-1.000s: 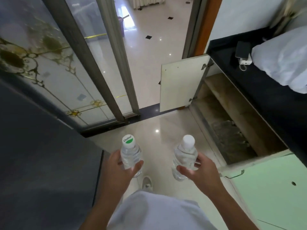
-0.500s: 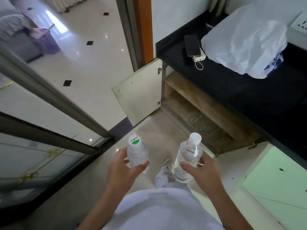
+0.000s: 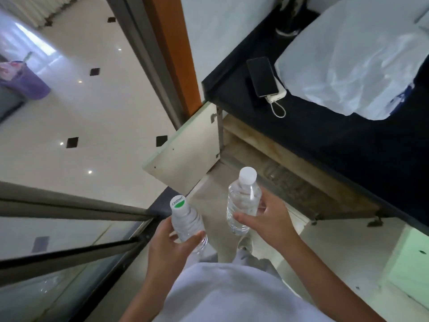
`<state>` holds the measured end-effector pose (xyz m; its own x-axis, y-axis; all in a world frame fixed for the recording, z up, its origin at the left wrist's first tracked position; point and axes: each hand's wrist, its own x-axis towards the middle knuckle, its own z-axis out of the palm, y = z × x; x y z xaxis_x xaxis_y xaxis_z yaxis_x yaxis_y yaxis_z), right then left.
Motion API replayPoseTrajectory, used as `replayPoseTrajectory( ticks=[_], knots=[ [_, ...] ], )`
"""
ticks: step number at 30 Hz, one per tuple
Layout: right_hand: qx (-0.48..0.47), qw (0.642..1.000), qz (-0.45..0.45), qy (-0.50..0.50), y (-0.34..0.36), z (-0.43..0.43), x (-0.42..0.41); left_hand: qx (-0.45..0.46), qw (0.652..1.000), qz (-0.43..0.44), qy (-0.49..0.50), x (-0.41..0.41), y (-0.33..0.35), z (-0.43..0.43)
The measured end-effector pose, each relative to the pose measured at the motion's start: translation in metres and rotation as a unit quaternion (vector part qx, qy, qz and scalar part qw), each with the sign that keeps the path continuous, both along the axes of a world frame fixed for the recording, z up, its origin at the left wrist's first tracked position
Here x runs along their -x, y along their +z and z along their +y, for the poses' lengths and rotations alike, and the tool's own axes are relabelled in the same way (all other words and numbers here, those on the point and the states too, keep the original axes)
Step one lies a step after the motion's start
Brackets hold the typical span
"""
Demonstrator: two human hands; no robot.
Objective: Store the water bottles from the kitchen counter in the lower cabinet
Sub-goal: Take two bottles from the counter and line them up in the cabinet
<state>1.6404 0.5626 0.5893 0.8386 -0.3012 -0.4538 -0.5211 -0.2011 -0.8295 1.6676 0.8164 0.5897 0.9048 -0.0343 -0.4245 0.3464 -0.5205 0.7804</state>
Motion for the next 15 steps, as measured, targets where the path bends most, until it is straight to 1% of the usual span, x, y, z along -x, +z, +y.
replayPoseTrajectory(
  ticks=[4,9,12,15],
  knots=[
    [0.035,0.995,0.042,-0.086,-0.015,0.005,-0.001,0.017,0.995,0.040,-0.088,-0.047,-0.017,-0.011],
    [0.042,0.970,0.097,-0.218,-0.030,0.022,-0.003,0.007,0.975,0.079,-0.206,-0.107,-0.039,-0.022],
    [0.026,0.959,0.113,-0.258,-0.042,0.032,-0.007,-0.008,0.971,0.066,-0.228,-0.136,-0.050,-0.033],
    [0.013,0.954,0.130,-0.271,-0.057,0.038,-0.012,-0.010,0.967,0.054,-0.248,-0.160,-0.063,-0.049]
  ],
)
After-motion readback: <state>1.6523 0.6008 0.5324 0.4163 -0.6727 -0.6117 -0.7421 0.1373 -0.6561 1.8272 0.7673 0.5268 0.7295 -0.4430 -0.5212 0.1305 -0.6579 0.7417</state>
